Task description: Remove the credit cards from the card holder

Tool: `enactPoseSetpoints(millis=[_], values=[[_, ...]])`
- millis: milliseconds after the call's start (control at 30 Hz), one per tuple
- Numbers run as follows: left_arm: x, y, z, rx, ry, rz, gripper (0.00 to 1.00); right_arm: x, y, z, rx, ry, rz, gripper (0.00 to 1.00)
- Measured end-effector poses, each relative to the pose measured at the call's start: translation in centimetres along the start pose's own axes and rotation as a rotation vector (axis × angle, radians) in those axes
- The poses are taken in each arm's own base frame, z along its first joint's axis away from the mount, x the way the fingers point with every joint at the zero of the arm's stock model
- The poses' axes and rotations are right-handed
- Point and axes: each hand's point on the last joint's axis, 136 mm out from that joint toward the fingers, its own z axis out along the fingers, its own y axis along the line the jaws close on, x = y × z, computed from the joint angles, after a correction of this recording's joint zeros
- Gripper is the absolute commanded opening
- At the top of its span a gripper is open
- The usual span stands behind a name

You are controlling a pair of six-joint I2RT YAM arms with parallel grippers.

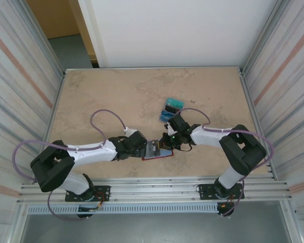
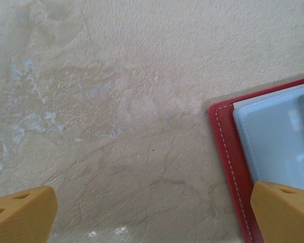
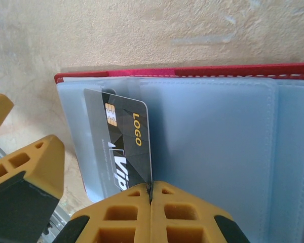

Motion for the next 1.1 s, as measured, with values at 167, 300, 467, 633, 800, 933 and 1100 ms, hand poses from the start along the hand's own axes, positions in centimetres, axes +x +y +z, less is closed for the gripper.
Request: enactPoseSetpoints(millis=[167,300,467,633,800,933,1100], values=[[-1.3,-0.8,-0.7,0.016,-0.036,0.02,0.99,0.0,0.0,0.0,0.0,0.0,0.0,0.0],[-2.3,-2.1,-1.0,0.024,-0.059,0.058,0.99,0.0,0.0,0.0,0.0,0.0,0.0,0.0],[-2.4,-3.2,-0.1,0.005,-0.045,0.101,0.99,0.0,0.0,0.0,0.0,-0.001,0.001,0.0],[-1.4,-3.1,0.9,-0.022,-0.011,0.134,0.99,-0.2,0.1,-0.2,-0.002,-0.01,-0.002,0.0],[-1.2,-3.0,1.1,-0.03,-0.002,0.138,0.99,-0.7,0.4,-0.8,-0.016,-0.036,-0.006,0.0],[-1.2,-3.0,1.2,-0.032,0.001,0.138,0.99,-0.6,0.2,-0.7,-0.046,-0.043,-0.006,0.04],[-1.3,-3.2,1.4,-0.033,0.003,0.136,0.99,-0.5,0.3,-0.5,-0.114,-0.05,0.013,0.12]])
